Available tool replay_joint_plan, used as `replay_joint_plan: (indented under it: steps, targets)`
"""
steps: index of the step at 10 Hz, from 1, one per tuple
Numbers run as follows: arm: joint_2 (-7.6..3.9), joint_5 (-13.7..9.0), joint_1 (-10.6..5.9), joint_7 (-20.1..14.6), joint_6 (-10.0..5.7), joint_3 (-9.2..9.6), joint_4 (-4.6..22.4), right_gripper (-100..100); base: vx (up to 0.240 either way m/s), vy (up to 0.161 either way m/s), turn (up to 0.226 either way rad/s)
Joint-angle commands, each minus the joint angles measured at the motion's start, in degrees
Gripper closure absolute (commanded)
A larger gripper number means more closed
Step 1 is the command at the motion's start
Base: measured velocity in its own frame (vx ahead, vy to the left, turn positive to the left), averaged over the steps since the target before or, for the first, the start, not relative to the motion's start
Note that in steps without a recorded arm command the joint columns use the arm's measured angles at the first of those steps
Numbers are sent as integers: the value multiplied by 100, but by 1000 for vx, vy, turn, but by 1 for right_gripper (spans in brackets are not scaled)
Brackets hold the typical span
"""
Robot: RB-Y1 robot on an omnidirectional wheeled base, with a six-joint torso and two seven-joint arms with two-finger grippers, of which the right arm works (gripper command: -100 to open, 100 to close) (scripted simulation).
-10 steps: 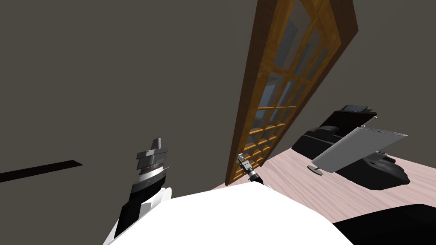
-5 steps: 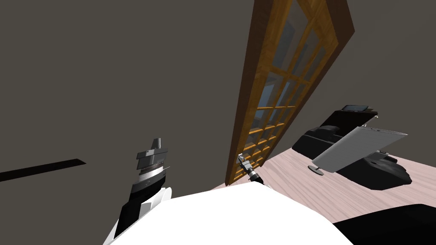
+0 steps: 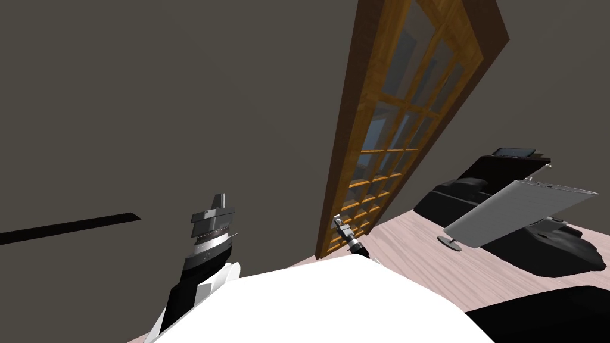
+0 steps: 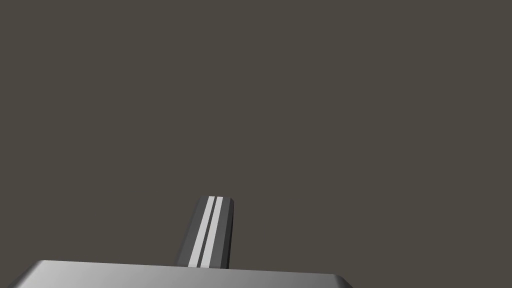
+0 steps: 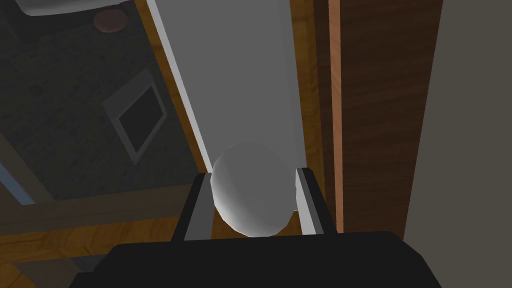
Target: Pull the door open
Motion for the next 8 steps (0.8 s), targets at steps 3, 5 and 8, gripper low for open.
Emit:
replay_joint_plan:
  steps: [3,5,8]
  targets:
    - [56,-24,-12,-594,14,-35,7,100,-31,-16,70]
    - [64,-37,-18,-818,26,-57,8,100,-33,-16,63]
    - [81,-64,-30,-1220,50,-103,11,100,-27,-18,62]
